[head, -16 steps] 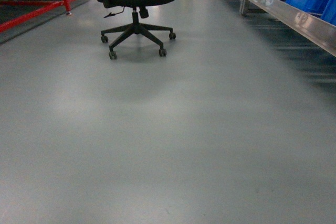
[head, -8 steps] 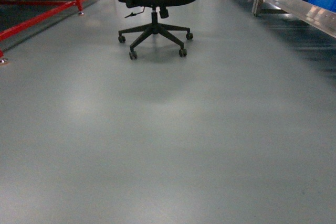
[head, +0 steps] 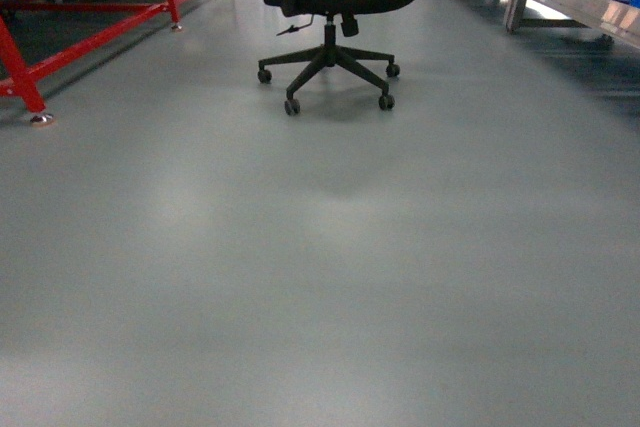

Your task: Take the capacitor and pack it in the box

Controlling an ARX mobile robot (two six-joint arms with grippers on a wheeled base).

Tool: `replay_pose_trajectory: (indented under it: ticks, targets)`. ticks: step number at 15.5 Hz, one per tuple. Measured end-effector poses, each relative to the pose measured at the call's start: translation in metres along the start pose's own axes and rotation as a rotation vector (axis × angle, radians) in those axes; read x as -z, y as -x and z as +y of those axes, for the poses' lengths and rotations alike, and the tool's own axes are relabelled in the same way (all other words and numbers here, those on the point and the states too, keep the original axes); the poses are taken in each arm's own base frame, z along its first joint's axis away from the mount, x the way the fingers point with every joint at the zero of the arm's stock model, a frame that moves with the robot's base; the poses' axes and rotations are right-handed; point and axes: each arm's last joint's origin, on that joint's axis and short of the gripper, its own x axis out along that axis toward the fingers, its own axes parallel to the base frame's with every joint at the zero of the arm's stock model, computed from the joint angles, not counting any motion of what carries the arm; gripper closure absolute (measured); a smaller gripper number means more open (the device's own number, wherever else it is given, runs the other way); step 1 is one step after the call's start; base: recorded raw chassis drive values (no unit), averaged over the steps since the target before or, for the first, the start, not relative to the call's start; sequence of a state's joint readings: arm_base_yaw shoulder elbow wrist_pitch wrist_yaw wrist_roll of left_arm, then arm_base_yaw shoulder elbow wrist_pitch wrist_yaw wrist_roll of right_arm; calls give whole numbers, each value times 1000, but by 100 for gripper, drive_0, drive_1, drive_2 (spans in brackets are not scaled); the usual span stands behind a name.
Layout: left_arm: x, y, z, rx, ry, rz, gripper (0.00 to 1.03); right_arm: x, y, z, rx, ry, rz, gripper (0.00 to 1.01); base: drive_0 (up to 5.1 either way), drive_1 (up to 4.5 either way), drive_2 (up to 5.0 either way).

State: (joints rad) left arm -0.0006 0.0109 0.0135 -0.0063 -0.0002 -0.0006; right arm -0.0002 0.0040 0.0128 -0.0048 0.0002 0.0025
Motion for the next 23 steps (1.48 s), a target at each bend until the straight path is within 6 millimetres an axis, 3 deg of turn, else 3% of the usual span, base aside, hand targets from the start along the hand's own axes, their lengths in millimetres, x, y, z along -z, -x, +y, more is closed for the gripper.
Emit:
replay_pose_trajectory:
  ticks: [23]
  targets:
    - [0, 0, 0, 0, 0, 3, 59, 0, 0, 0, 0, 0, 0, 3, -495, 246, 246]
